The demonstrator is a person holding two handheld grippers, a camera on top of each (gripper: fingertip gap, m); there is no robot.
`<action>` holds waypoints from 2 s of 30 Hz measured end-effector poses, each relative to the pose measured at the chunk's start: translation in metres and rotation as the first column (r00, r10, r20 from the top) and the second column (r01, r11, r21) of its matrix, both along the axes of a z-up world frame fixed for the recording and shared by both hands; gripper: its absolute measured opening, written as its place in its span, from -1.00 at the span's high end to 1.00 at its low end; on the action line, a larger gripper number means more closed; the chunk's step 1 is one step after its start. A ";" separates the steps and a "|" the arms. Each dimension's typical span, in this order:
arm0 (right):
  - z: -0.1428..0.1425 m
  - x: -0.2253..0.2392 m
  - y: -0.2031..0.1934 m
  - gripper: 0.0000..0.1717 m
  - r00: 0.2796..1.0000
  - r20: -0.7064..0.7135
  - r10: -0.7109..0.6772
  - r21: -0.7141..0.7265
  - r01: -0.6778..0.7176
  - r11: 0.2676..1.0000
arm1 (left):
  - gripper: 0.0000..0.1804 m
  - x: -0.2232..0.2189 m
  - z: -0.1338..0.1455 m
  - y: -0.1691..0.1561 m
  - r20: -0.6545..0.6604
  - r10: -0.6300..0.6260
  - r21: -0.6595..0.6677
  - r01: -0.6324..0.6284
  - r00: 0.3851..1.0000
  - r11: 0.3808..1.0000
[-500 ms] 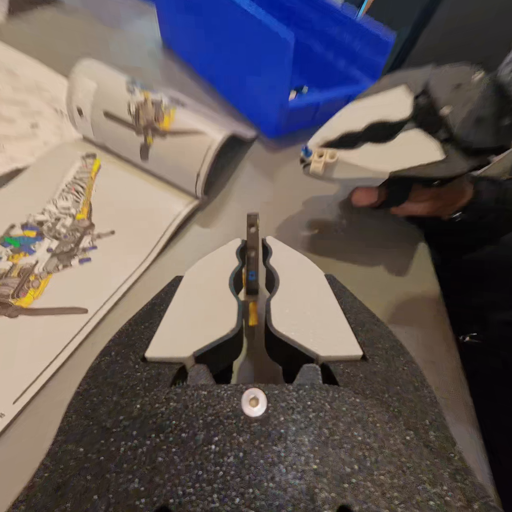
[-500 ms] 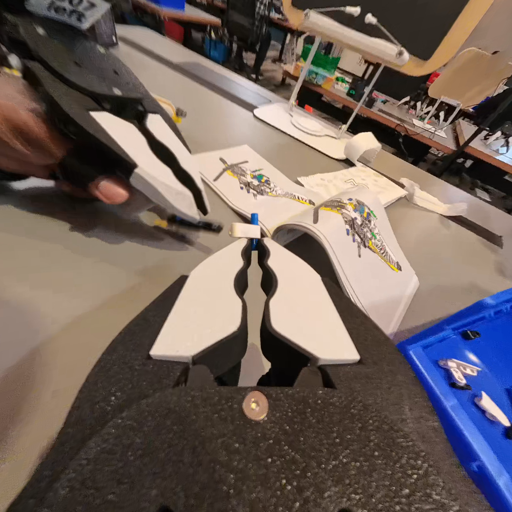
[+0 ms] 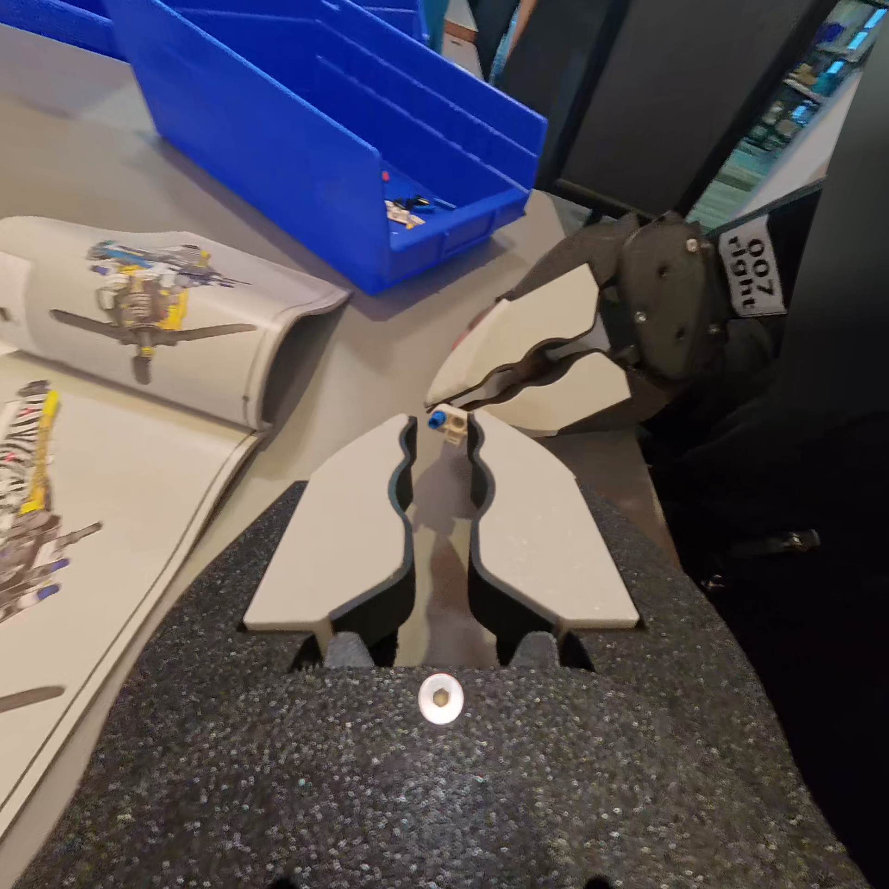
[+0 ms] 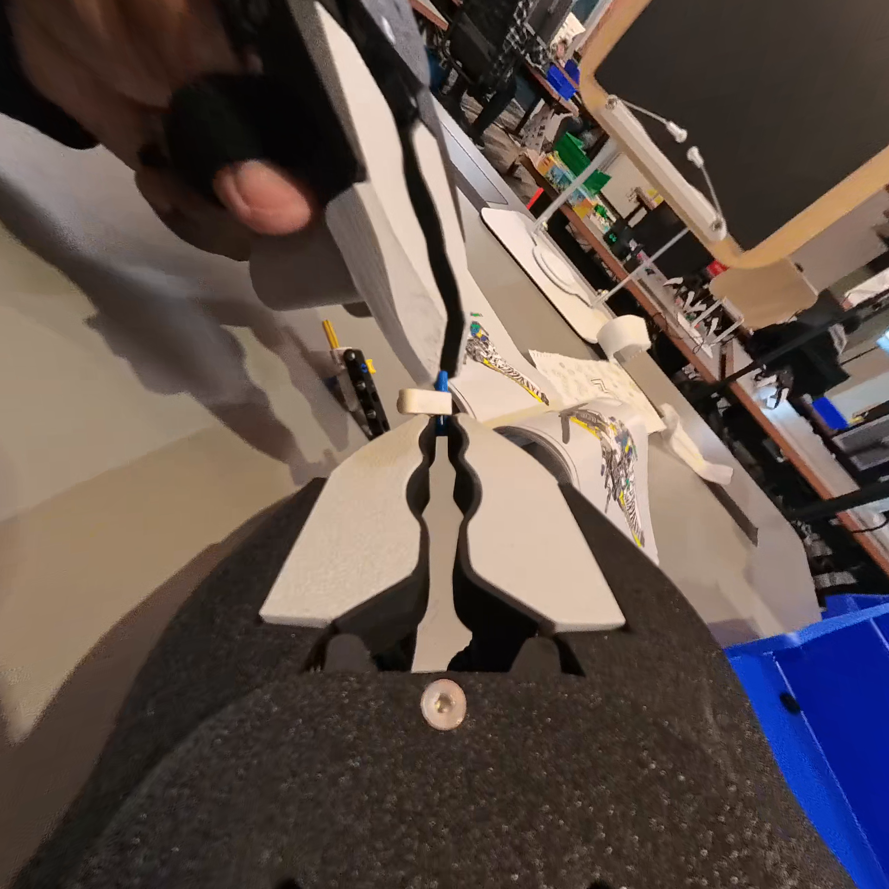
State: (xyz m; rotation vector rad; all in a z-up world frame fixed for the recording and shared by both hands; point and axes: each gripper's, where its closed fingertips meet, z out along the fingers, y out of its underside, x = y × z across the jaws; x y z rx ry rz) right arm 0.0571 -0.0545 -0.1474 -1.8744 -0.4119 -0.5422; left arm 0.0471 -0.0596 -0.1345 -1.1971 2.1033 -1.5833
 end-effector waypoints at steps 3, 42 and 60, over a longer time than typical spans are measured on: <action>0.001 -0.004 0.000 0.95 0.999 0.029 0.026 0.005 -0.026 1.000 | 0.85 -0.002 0.000 -0.004 -0.006 -0.023 -0.026 0.023 1.000 0.999; 0.023 -0.040 -0.015 0.72 0.839 -0.348 0.419 0.177 -0.380 0.908 | 0.94 -0.021 0.016 -0.018 0.240 -0.138 -0.180 0.184 0.961 0.966; 0.020 -0.040 -0.025 0.72 0.826 -0.383 0.413 0.170 -0.376 0.911 | 0.94 -0.026 0.011 -0.023 0.213 -0.195 -0.168 0.233 0.957 0.958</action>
